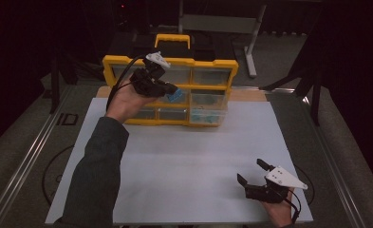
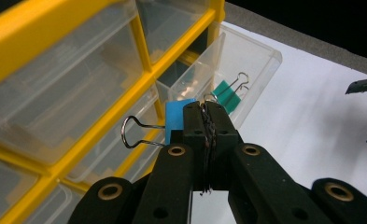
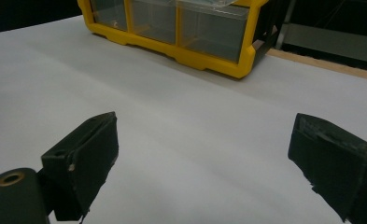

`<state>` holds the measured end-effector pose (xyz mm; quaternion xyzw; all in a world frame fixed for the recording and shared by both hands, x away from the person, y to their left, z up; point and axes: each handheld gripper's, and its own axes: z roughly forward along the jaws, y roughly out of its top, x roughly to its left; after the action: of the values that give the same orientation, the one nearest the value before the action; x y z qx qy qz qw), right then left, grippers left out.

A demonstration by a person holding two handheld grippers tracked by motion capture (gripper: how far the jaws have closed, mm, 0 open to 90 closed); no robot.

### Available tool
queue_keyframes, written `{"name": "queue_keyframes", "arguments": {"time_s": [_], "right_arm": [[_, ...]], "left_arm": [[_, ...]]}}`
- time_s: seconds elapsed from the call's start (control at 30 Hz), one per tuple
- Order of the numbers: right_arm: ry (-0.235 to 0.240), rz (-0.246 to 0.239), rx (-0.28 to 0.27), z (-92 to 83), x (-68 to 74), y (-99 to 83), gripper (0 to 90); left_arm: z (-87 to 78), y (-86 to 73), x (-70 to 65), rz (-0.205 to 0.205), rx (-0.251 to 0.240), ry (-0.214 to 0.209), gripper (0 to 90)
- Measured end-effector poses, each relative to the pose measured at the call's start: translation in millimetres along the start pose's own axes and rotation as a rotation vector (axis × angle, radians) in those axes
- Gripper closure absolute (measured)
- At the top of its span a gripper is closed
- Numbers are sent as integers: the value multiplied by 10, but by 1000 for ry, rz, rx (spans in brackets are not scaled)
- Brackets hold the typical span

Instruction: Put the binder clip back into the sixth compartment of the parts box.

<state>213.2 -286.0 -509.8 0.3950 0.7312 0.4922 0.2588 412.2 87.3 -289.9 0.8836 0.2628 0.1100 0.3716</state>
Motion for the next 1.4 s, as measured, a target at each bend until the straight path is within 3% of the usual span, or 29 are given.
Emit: {"name": "queue_keyframes", "arguments": {"time_s": [0.4, 1.4], "right_arm": [[4, -5, 3, 1, 2, -4, 84], [13, -7, 2, 0, 26, -5, 84]], "left_arm": [[125, 212, -80, 28, -7, -15, 895], [565, 473, -387, 71, 4, -42, 894]]}}
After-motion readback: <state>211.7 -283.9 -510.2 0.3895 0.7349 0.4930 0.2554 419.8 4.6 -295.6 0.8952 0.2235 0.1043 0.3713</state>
